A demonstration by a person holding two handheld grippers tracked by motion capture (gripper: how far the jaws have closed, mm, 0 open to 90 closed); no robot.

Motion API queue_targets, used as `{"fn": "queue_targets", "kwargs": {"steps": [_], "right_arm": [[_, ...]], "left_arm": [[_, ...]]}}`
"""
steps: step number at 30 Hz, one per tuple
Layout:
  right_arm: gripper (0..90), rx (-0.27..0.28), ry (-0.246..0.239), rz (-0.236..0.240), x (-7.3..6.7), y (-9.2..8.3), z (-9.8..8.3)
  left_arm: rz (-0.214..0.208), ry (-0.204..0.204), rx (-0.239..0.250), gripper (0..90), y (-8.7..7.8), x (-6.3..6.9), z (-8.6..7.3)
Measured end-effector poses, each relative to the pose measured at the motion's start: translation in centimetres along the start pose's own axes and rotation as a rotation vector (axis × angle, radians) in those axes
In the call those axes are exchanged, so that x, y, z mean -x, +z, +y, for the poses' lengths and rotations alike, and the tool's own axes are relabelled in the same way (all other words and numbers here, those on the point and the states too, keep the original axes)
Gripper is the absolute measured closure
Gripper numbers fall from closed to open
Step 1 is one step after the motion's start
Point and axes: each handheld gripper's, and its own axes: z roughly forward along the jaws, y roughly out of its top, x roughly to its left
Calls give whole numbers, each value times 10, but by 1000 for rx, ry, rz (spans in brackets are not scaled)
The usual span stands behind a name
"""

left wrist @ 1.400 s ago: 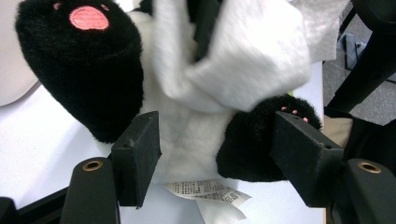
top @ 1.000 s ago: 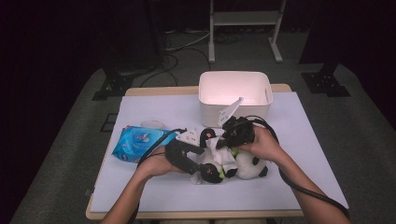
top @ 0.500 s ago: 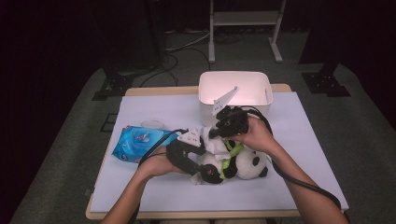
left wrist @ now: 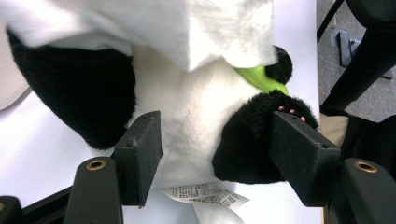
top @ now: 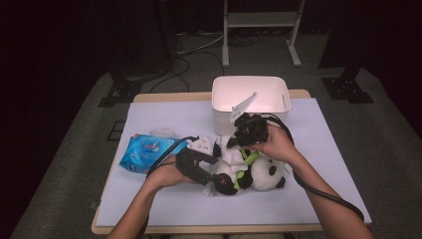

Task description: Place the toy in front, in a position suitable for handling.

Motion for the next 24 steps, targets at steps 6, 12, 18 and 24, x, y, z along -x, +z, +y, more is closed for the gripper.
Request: {"fn": "queue_targets", "kwargs": {"steps": [6, 12, 18, 24], "right_arm": [[844, -10, 0, 28, -5, -1, -12], [843, -5, -7, 48, -16, -8, -24], [842, -5, -19, 68, -30, -14, -34], [840, -2, -21, 83, -41, -14, -44]], "left_arm": [[0, -12, 8, 345, -1, -2, 0], [-9, -16, 23, 336, -4, -2, 0], [-7, -20, 35, 336, -8, -4, 1], [3, -38, 50, 335, -11, -10, 2]]}}
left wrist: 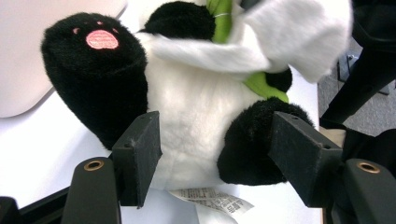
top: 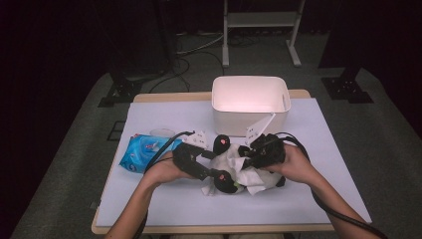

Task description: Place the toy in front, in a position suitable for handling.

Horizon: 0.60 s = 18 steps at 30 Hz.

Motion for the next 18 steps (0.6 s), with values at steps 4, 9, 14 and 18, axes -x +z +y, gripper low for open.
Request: {"fn": "queue_targets", "kwargs": {"steps": [4, 9, 14, 18], "right_arm": [[839, 4, -5, 9, -4, 4, -3], [839, 8, -13, 26, -9, 9, -1], [839, 6, -36, 37, -14, 15, 6], [836, 1, -47, 43, -16, 18, 12]], "left_arm": [[11, -7, 0, 335, -4, -3, -1], [26, -21, 3, 335, -11, -5, -5], [32, -15, -6, 335, -14, -5, -8], [30, -20, -12, 335, -13, -5, -10]]}}
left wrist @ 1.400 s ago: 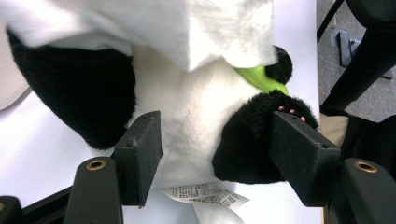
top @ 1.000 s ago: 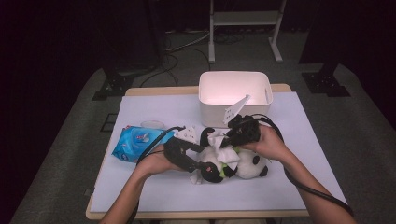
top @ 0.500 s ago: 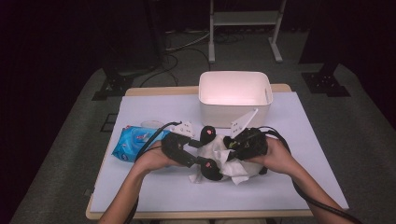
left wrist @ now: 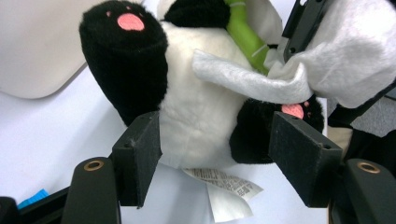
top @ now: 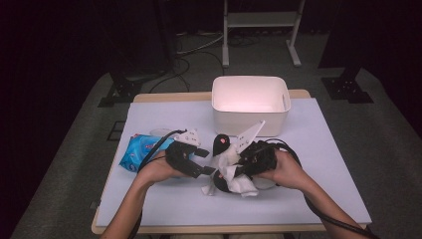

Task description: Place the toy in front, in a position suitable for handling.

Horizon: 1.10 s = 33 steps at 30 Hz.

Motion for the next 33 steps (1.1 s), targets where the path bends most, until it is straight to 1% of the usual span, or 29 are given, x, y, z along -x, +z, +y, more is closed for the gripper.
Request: {"fn": "queue_targets", "kwargs": {"steps": [8, 10, 11, 14, 16, 19, 22, 23, 30, 31, 33], "right_arm": [[836, 12, -30, 12, -2, 4, 13], [836, 11, -31, 19, -3, 5, 15], [836, 5, -35, 21, -3, 6, 16], [836, -8, -28, 19, -2, 6, 14], [836, -5, -22, 11, 0, 2, 10], [836, -7, -1, -11, 3, -6, 3], [836, -4, 18, -27, 4, -13, -5], [836, -3, 31, -35, 5, -17, -9], [836, 10, 63, -77, 9, -35, -30], [836, 10, 66, -85, 10, -38, -34], [836, 14, 87, -99, 11, -45, -43]], "left_arm": [[-5, -4, -5, 335, 1, 0, -2], [-6, -4, -7, 335, 2, 0, -2], [-5, -5, -10, 335, 2, 0, -2], [-8, -3, -6, 335, 2, 0, -2], [-6, 1, -6, 335, 2, 1, -1], [2, 6, -9, 335, 2, 0, 1], [1, 5, -4, 335, 4, 1, 4], [0, 5, -5, 335, 5, 1, 5], [-6, 18, -9, 335, 9, 2, 15], [-6, 25, -8, 335, 10, 2, 17], [-9, 27, -9, 335, 10, 2, 19]]}}
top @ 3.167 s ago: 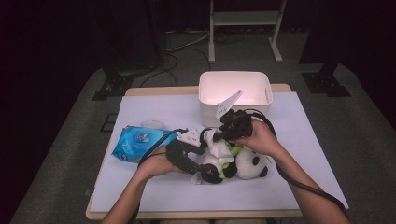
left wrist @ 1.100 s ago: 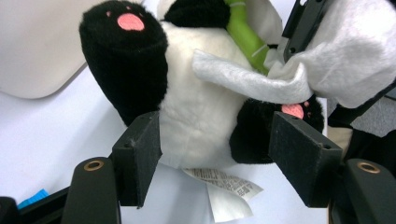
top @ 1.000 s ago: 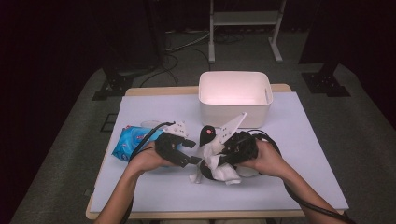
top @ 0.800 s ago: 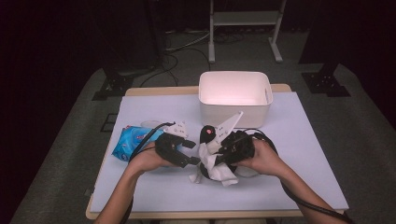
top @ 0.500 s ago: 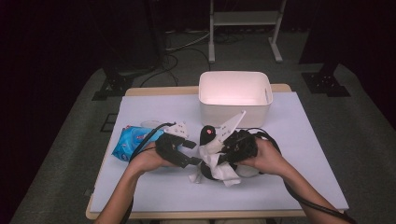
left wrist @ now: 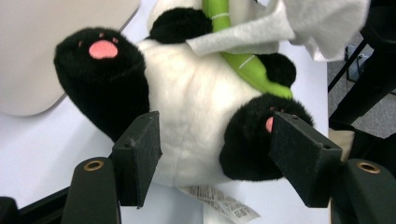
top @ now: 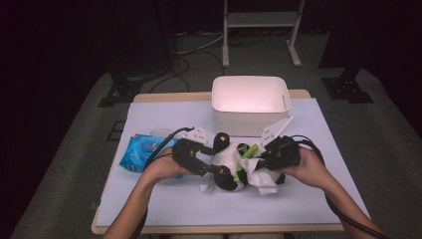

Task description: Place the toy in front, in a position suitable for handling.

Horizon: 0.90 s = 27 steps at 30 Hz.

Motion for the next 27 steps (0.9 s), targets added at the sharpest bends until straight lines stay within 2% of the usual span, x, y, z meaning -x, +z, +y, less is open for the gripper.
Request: {"fn": "queue_targets", "kwargs": {"steps": [10, 16, 21, 27], "right_arm": [[836, 17, 85, -57, 15, -23, -36], [836, 40, 140, -85, 28, -34, -50], [836, 40, 156, -102, 40, -36, -48], [835, 33, 142, -92, 51, -25, -30]], "left_arm": [[-24, 5, -25, 331, 10, 3, 4], [-38, 11, -39, 331, 14, 8, 3], [-52, 13, -46, 325, 18, 12, 0], [-62, 25, -55, 325, 20, 14, -2]]}}
